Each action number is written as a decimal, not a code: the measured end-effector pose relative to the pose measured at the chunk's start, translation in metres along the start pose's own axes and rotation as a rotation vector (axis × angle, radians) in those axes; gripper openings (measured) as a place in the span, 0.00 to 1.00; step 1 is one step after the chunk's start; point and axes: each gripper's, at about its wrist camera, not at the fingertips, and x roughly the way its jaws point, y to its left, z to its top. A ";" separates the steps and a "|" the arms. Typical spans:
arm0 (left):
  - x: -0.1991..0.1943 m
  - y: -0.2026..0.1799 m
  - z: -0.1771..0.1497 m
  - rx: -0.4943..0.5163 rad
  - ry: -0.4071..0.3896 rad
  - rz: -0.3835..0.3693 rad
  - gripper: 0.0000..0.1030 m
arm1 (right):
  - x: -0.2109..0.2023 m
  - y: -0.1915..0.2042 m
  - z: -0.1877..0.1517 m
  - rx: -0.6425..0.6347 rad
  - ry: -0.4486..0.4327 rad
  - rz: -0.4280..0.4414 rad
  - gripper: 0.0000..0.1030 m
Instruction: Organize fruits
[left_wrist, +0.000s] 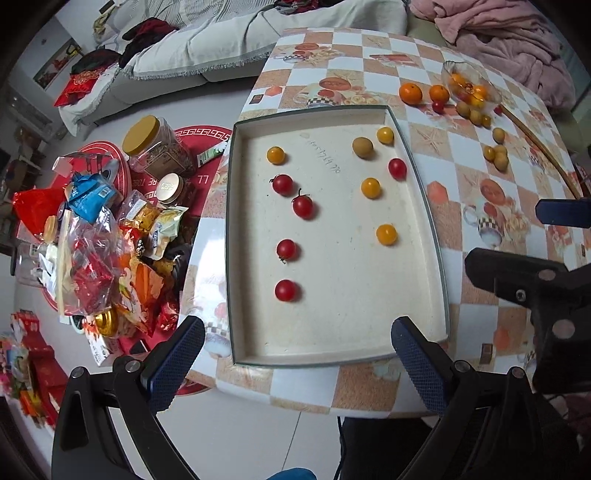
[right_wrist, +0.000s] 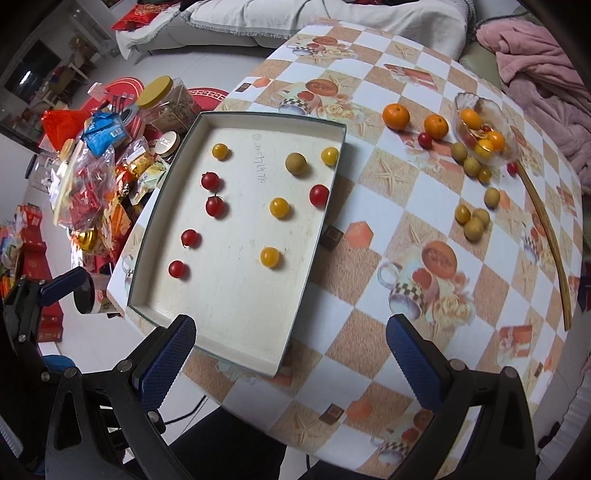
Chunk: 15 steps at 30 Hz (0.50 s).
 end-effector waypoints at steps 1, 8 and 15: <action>-0.002 0.001 -0.001 0.003 0.001 -0.002 0.98 | -0.002 0.001 -0.001 0.002 -0.001 -0.001 1.00; -0.013 0.004 -0.006 0.009 0.002 0.006 0.98 | -0.017 0.004 -0.008 -0.007 -0.004 -0.026 1.00; -0.022 0.005 -0.008 0.000 -0.003 -0.002 0.98 | -0.024 0.006 -0.013 -0.022 0.007 -0.039 1.00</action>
